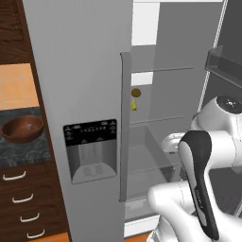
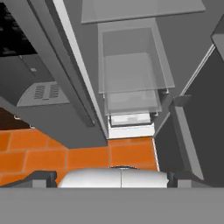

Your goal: Grab a lemon wedge from the fridge and one ice cube from the ice bowl, and put them in the glass of lemonade.

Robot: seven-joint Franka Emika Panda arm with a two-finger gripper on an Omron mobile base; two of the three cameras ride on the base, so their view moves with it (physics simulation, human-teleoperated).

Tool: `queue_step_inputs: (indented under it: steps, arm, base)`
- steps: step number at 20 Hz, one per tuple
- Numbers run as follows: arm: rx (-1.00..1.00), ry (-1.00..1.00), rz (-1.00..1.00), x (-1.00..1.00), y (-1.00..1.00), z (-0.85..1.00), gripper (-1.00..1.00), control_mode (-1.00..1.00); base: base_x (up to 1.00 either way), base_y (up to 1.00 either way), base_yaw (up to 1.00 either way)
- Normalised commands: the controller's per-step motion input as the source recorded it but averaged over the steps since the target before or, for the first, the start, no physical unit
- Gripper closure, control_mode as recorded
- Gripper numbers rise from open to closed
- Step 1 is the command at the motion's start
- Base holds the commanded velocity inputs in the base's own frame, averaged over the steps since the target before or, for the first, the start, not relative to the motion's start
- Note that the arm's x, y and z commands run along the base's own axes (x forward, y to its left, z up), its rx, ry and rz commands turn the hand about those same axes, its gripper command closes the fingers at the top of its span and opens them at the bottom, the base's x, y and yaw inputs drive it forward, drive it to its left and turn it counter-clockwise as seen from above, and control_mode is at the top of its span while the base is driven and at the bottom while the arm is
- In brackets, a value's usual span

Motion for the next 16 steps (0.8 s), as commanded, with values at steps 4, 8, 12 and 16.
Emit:
queue_step_inputs:
  steps: [4,8,12,16]
  arm:
    - [0.00,0.00,0.00,0.00,0.00,0.00,-1.00,1.00]
    - [0.00,-0.02,0.07,0.24,-0.13,-0.03,-1.00,-1.00]
    - [0.00,-0.06,0.06,0.40,-0.30,-0.03,-1.00,-1.00]
    - [0.00,0.00,0.04,0.61,-0.12,-0.06,-1.00,-1.00]
  base:
    - [0.42,-0.07,0.11]
    - [0.08,-0.03,0.03]
    - [0.00,0.00,0.00]
    - [0.00,0.00,0.00]
